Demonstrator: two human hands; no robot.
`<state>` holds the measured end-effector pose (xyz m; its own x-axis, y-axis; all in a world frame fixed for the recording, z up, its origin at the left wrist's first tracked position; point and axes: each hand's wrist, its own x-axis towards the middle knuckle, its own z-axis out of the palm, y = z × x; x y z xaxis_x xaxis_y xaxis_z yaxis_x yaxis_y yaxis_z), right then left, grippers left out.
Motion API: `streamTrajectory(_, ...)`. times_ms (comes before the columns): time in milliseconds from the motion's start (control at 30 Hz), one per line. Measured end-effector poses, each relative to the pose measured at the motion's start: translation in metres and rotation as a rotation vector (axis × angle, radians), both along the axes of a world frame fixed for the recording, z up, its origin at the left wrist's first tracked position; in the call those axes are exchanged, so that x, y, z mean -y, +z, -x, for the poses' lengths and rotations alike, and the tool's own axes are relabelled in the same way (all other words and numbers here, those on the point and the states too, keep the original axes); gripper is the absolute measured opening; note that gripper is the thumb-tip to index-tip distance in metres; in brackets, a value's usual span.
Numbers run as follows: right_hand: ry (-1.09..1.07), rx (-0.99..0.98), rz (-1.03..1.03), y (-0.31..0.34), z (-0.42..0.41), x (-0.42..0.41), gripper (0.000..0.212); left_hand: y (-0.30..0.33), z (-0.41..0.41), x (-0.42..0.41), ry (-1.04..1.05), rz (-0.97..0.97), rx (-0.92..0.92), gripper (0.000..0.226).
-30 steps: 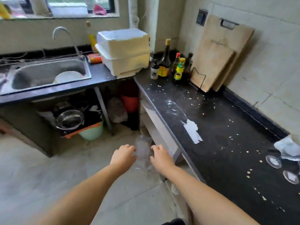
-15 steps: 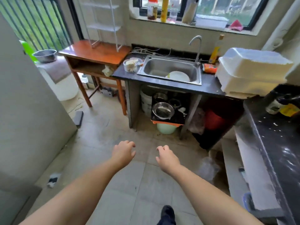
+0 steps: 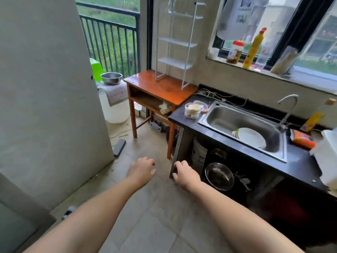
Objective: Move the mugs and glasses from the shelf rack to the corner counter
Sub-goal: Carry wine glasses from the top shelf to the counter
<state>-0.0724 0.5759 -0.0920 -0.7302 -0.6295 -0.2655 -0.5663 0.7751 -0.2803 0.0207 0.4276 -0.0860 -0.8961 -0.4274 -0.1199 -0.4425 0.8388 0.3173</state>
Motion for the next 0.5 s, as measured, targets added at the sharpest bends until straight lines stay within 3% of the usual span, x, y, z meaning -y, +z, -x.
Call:
streamTrajectory(300,0.087,-0.084,0.054,0.033,0.104,0.131,0.039,0.028,0.096,0.126,0.083,-0.015,-0.122,0.031)
streamTrajectory(500,-0.022,-0.159,0.176,0.071,0.181,0.255,0.034,0.067,0.178,0.253,0.031,0.013,-0.22,0.028)
